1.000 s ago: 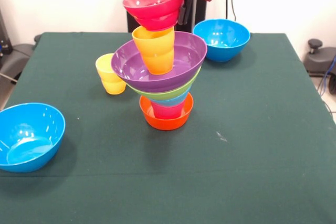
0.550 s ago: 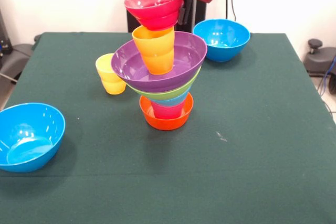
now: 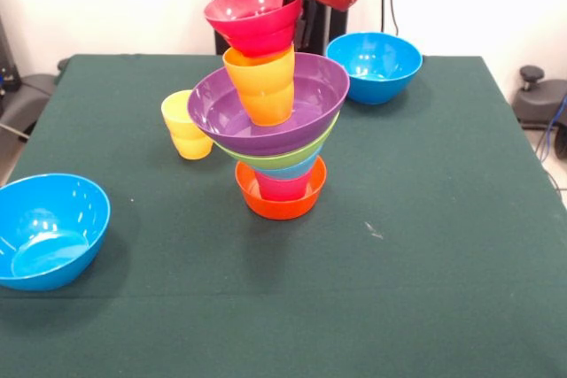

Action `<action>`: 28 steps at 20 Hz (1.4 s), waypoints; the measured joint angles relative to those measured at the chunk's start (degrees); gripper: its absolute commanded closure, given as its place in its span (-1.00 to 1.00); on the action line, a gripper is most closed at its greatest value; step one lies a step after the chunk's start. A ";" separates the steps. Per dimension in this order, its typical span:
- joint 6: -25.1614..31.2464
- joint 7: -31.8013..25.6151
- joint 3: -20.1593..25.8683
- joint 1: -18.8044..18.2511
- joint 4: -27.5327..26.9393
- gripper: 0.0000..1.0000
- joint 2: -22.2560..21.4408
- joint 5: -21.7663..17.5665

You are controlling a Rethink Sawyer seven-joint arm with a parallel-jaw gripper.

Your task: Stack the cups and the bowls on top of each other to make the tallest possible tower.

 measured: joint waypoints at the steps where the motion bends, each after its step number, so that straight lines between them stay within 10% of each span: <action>1: -0.12 0.00 0.03 -0.07 0.06 1.00 0.00 0.00; 28: -1.55 0.00 1.76 -1.41 1.01 1.00 0.01 -0.01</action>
